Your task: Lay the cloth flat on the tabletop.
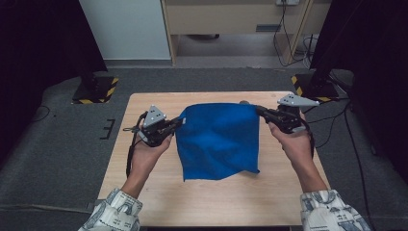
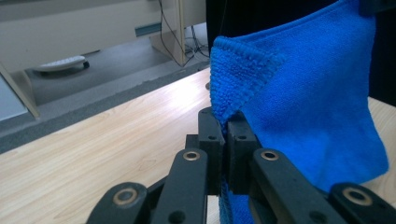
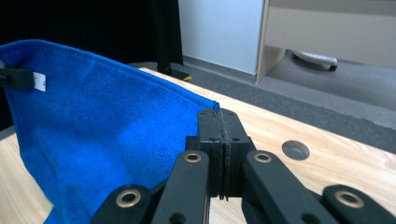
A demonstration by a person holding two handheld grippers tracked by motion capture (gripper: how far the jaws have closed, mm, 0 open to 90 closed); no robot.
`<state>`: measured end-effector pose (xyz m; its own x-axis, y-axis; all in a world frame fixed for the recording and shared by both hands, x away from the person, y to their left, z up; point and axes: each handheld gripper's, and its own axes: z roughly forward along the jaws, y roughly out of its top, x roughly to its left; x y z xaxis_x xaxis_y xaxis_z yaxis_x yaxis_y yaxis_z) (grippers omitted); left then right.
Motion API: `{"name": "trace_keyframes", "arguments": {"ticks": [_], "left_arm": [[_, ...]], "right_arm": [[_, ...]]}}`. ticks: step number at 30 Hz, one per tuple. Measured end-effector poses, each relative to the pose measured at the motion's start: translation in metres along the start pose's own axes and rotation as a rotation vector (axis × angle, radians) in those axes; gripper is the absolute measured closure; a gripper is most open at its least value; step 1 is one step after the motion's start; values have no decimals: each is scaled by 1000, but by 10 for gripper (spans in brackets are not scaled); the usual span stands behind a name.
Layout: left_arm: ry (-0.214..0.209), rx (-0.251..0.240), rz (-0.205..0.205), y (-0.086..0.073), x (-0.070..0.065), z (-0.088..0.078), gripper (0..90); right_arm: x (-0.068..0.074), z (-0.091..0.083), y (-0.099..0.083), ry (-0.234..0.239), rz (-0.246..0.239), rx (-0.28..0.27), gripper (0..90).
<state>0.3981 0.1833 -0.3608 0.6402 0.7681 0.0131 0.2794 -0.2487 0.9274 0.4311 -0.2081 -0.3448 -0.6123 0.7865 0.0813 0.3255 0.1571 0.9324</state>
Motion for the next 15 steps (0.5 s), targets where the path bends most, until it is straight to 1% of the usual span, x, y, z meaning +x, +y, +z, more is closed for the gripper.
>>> {"name": "trace_keyframes", "arguments": {"ticks": [2,3,4,6,7,9,10,11,13,15], "left_arm": [[-6,-18,10,4,-3,-7,867],[-6,-18,10,4,-3,-7,867],[-8,-25,19,7,-6,-11,867],[-9,-32,19,9,-7,-14,867],[-15,-41,22,12,-8,-19,867],[-16,-44,24,13,-9,-21,866],[-23,-48,22,14,-10,-23,866],[-24,-52,25,15,-11,-25,866],[-24,-58,28,19,-11,-30,866],[-25,-58,26,20,-11,-30,866]], "right_arm": [[4,-9,6,2,-15,-10,895],[4,-9,6,2,-15,-10,895],[7,-15,10,3,-22,-19,896],[8,-17,11,5,-24,-22,896],[9,-24,15,7,-23,-34,896],[10,-27,16,7,-25,-39,896],[12,-34,20,6,-26,-45,896],[12,-34,20,6,-26,-45,896],[16,-42,24,3,-28,-49,896],[17,-44,26,1,-27,-47,895]]}}
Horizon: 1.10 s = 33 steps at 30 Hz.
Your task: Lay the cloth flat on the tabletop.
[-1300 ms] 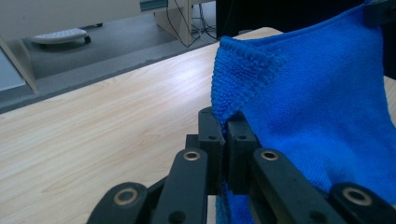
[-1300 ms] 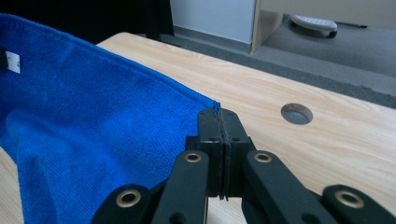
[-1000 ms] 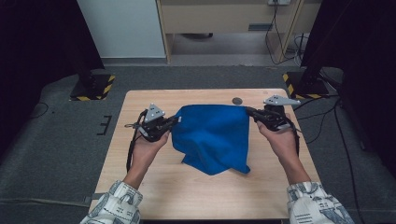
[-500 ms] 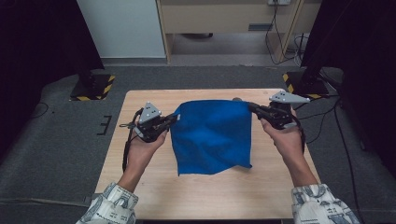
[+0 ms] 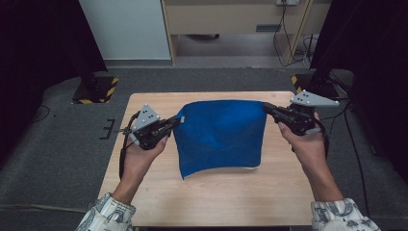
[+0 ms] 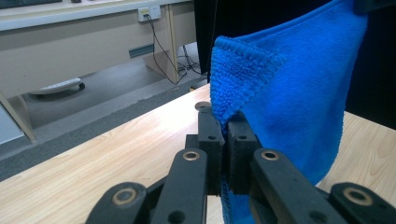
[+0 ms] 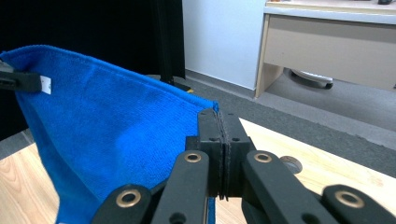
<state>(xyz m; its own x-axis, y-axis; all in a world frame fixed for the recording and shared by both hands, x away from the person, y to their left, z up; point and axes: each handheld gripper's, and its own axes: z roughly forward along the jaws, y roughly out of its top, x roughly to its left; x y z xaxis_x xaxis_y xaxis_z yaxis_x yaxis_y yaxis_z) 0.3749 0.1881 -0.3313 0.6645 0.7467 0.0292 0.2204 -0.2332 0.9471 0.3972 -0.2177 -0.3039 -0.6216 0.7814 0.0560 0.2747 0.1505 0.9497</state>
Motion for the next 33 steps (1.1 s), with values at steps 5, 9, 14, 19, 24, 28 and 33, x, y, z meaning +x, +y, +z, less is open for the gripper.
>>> {"name": "trace_keyframes", "arguments": {"ticks": [5,9,14,19,24,28,33], "left_arm": [[18,36,-9,0,11,14,862],[32,56,-32,-5,25,34,859],[58,107,-47,-16,39,66,857],[100,154,-52,-28,53,93,856],[133,195,-75,-42,68,113,852],[153,226,-104,-52,77,125,849],[199,245,-137,-64,92,137,819]], "right_arm": [[-6,5,2,-28,9,39,895],[-21,25,-5,-49,37,76,895],[-47,67,-22,-73,80,141,895],[-58,96,-38,-86,98,190,894],[-67,130,-52,-100,125,229,893],[-70,143,-58,-116,130,255,893],[-75,164,-65,-137,130,279,813]]}}
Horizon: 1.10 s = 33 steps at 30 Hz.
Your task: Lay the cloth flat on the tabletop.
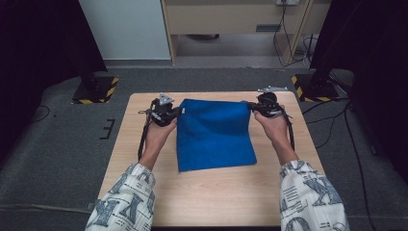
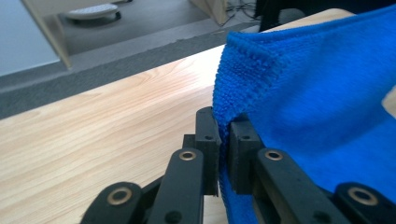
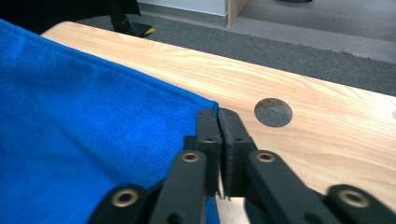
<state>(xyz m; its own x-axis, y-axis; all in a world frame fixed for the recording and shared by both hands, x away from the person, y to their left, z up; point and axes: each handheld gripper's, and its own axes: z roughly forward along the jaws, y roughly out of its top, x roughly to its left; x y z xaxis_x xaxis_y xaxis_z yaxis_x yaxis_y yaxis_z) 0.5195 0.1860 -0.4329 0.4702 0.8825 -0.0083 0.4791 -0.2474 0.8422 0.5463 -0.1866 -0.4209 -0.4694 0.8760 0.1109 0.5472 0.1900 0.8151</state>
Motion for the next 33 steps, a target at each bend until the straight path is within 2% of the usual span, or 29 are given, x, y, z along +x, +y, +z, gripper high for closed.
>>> {"name": "trace_keyframes", "arguments": {"ticks": [2,5,6,7,11,18,23,26,29,33], "left_arm": [[38,-3,-12,-3,5,8,708],[66,11,-14,-4,9,11,557],[68,19,-11,-4,10,11,557],[68,33,-6,-4,10,9,541],[65,48,5,-8,10,-2,539],[34,68,41,-30,-2,-28,529],[-3,56,24,-49,-13,-44,514],[-11,67,36,-61,-19,-51,512],[-27,69,21,-74,-26,-56,505],[-44,85,23,-88,-35,-60,498]], "right_arm": [[-1,11,0,-12,6,-11,618],[2,19,-3,-53,-31,3,419],[2,19,-3,-53,-31,3,419],[4,16,-7,-65,-57,19,390],[4,8,-15,-63,-62,38,371],[1,-17,-41,-41,-38,40,399],[3,-28,-58,-26,-33,46,411],[9,-35,-68,-5,-34,36,433],[13,-41,-82,2,-20,37,476],[18,-45,-96,8,-21,45,520]]}}
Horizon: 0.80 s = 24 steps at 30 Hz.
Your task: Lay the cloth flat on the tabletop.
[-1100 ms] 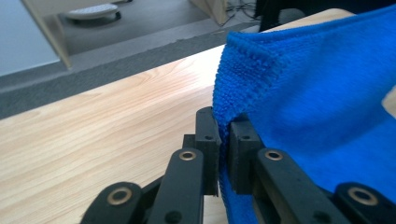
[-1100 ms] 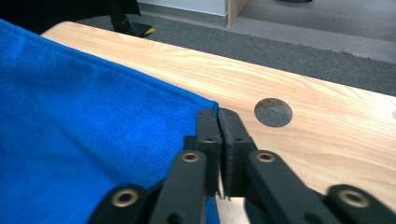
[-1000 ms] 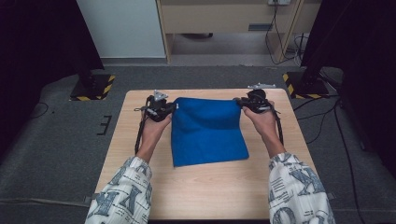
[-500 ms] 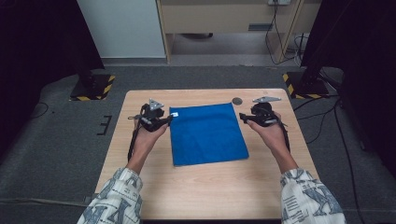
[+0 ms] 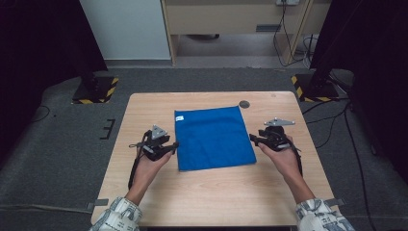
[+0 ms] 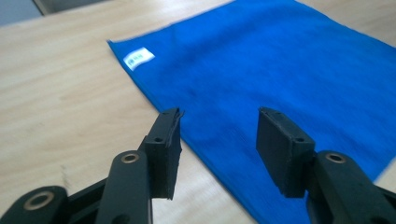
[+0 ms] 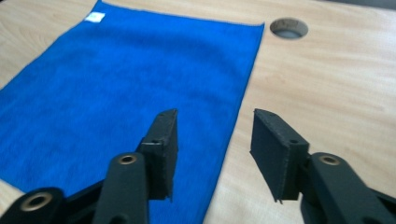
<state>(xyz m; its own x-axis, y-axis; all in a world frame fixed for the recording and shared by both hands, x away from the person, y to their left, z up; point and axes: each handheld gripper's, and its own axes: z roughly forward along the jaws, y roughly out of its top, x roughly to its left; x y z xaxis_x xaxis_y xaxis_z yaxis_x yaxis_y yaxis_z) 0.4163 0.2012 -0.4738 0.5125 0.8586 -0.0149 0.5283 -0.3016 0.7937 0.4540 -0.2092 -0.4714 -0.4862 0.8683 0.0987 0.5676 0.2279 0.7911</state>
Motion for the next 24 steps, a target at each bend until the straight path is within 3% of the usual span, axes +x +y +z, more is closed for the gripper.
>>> {"name": "trace_keyframes", "arguments": {"ticks": [10,20,24], "left_arm": [[-41,34,2,-30,-15,0,467],[-87,54,-4,-48,-25,-9,413],[-86,61,-9,-52,-28,-8,391]], "right_arm": [[6,-7,-30,5,5,24,559],[8,-7,-53,19,34,44,565],[12,-3,-59,26,32,66,538]]}}
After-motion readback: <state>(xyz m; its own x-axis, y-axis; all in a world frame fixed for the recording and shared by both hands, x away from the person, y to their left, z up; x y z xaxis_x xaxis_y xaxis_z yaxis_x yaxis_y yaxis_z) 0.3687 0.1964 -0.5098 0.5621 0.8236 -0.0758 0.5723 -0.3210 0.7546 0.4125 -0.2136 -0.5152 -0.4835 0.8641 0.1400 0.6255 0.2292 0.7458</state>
